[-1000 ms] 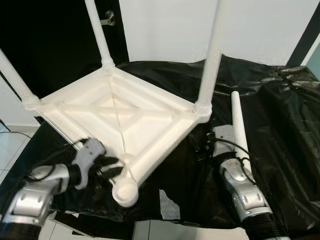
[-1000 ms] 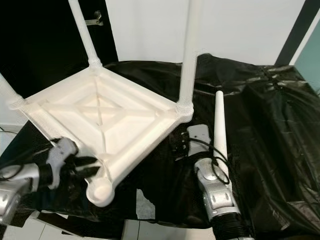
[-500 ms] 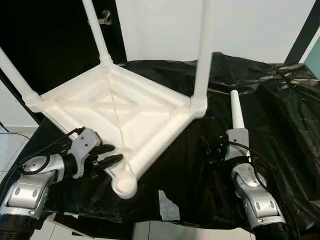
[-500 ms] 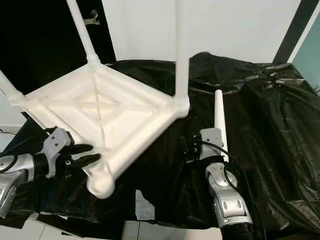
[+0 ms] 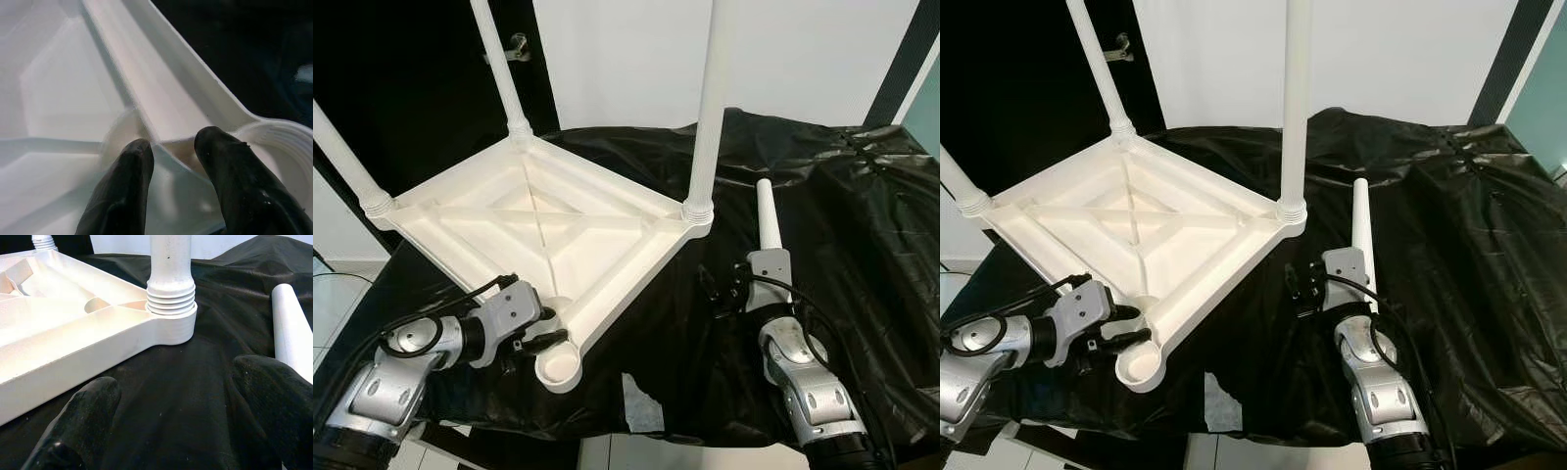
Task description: Building children table
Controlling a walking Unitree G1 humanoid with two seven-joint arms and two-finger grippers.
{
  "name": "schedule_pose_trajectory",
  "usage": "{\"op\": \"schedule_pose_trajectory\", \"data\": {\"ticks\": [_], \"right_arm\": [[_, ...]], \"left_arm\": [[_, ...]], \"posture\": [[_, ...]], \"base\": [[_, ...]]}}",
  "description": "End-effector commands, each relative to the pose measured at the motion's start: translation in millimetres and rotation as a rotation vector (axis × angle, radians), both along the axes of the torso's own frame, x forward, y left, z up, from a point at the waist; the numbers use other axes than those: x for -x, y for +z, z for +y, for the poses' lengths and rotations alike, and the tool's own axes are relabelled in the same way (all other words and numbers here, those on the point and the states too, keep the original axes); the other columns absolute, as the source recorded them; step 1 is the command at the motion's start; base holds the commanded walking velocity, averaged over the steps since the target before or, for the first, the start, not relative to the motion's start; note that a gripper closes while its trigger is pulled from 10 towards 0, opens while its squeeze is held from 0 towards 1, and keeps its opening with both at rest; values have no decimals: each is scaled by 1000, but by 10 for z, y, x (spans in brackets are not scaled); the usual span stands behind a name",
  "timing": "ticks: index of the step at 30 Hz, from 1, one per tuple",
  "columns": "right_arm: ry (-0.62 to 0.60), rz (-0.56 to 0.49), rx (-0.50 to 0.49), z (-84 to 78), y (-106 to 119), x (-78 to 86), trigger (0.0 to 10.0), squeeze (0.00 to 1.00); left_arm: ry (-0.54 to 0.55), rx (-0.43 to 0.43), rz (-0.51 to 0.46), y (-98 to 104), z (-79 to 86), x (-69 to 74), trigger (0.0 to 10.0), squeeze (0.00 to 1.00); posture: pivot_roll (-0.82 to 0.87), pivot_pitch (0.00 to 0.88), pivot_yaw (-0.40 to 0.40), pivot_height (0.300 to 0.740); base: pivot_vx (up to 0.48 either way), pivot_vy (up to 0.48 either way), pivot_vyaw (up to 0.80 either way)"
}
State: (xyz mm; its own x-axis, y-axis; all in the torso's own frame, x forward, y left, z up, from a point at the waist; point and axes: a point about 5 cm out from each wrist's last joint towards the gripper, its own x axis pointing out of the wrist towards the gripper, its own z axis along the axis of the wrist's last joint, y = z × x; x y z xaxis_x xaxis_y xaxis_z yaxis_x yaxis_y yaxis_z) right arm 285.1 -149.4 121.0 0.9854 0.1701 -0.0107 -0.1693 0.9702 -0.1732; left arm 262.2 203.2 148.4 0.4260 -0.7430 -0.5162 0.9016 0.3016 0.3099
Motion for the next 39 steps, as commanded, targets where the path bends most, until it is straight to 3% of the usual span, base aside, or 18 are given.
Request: {"op": "schedule_pose_trajectory", "data": {"ticks": [1,5,10,12,14,20,23,39], "right_arm": [[26,-22,-2,7,36,27,10000,0],[27,-24,-9,-3,41,53,10000,0],[0,-2,-15,-18,3,51,10000,0],[-5,1,-21,-1,0,43,10000,0],[-2,-3,-26,29,14,31,10000,0],[-9,-14,-30,28,42,16,10000,0],[-11,-19,-42,22,52,19,10000,0],[-5,70,-27,-32,-58,-63,10000,0]], "left_arm": [[5,18,-30,147,131,-47,10000,0],[24,30,-38,231,246,-114,10000,0],[50,-37,-53,206,354,-166,10000,0],[51,-104,-64,132,369,-166,10000,0],[39,-138,-79,54,326,-158,10000,0],[0,-130,-103,-80,133,-82,10000,0],[-42,-129,-90,-188,27,29,10000,0],[-126,3,-44,-238,-397,430,10000,0]], "posture": [[22,0,50,740],[19,0,55,740],[17,0,58,740],[16,0,60,740],[15,0,61,740],[12,0,60,740],[11,0,53,740],[60,0,-9,740]], "base": [[0,0,0],[0,0,0],[0,0,0],[0,0,0],[0,0,0],[0,0,0],[0,0,0],[0,0,0]]}}
